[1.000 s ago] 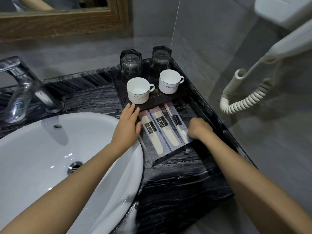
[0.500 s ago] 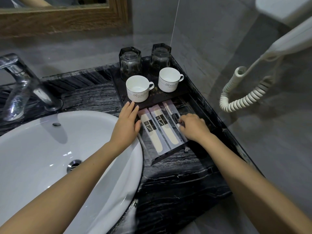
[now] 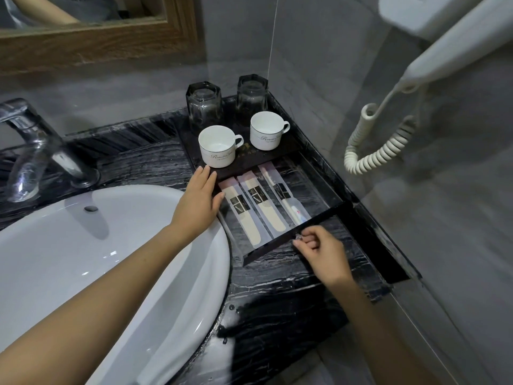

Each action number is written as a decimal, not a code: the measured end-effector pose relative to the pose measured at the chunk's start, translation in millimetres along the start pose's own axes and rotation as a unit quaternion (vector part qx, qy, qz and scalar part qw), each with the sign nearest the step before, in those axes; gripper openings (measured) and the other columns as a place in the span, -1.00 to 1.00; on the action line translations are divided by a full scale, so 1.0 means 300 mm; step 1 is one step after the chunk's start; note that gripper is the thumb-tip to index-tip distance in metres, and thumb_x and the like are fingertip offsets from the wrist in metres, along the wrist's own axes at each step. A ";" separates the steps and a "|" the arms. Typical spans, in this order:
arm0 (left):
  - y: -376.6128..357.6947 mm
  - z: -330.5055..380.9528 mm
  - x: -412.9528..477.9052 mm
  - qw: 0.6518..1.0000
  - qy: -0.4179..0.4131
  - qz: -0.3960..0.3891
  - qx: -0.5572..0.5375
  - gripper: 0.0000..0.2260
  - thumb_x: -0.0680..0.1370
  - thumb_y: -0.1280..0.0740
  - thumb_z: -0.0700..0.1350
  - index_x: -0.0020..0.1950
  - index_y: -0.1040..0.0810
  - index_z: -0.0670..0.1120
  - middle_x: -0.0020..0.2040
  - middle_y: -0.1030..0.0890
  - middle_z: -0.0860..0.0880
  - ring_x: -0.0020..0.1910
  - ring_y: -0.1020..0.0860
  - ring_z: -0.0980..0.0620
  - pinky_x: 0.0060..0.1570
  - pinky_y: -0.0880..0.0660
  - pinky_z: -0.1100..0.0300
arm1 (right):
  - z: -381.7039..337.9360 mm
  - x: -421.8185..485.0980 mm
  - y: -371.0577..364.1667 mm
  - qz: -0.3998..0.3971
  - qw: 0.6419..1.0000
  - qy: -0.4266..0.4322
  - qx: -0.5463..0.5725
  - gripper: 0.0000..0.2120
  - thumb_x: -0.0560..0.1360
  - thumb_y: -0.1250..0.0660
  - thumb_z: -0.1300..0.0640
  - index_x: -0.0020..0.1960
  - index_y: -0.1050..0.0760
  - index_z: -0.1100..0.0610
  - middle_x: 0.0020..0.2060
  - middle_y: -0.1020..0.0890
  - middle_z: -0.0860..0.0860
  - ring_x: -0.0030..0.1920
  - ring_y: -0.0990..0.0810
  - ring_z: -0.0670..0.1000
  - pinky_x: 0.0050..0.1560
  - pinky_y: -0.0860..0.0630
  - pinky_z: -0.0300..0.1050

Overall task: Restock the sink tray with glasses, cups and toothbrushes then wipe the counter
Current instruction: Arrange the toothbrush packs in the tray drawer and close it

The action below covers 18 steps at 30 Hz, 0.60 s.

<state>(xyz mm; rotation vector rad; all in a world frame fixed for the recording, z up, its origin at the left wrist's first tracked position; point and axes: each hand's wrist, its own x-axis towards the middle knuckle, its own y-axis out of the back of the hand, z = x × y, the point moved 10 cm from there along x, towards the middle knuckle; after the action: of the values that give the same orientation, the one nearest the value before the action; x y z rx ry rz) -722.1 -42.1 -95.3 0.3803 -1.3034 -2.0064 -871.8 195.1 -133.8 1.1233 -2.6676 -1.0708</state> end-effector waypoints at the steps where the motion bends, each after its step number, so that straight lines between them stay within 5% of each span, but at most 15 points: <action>1: 0.001 0.001 0.001 1.000 0.002 -0.003 0.000 -0.50 0.59 -0.15 -0.03 0.46 -0.15 -0.21 0.52 -0.12 -0.16 0.52 0.01 -0.06 0.47 0.04 0.12 | -0.006 0.009 -0.009 0.008 1.000 0.008 0.010 -0.86 0.47 -0.41 0.14 -0.06 -0.45 0.08 -0.27 -0.50 -0.09 -0.27 -0.48 -0.18 -0.26 -0.38 -0.42; 8: 0.010 0.011 0.000 1.000 0.008 -0.011 -0.002 -0.50 0.59 -0.14 0.00 0.45 -0.19 -0.24 0.51 -0.15 -0.19 0.52 -0.02 -0.08 0.49 0.02 0.09 | -0.027 0.048 -0.025 0.084 0.996 0.022 0.037 -0.87 0.46 -0.41 0.23 -0.16 -0.45 0.13 -0.31 -0.55 0.00 -0.31 -0.49 -0.19 -0.35 -0.41 -0.53; 18: 0.012 -0.012 0.010 0.999 0.020 -0.018 -0.031 -0.49 0.58 -0.14 0.06 0.43 -0.24 -0.21 0.51 -0.19 -0.14 0.52 -0.05 -0.04 0.49 -0.01 0.08 | -0.171 0.232 -0.110 0.081 0.995 0.040 0.035 -0.92 0.49 -0.36 0.22 -0.07 -0.51 0.23 -0.13 -0.62 0.15 -0.20 -0.55 0.00 -0.19 -0.43 -0.21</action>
<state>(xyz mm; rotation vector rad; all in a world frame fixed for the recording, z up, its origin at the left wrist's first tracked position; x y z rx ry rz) -720.7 -47.3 -93.5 0.4167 -1.2148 -2.0532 -887.2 103.9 -129.5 0.9194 -2.6965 -0.8930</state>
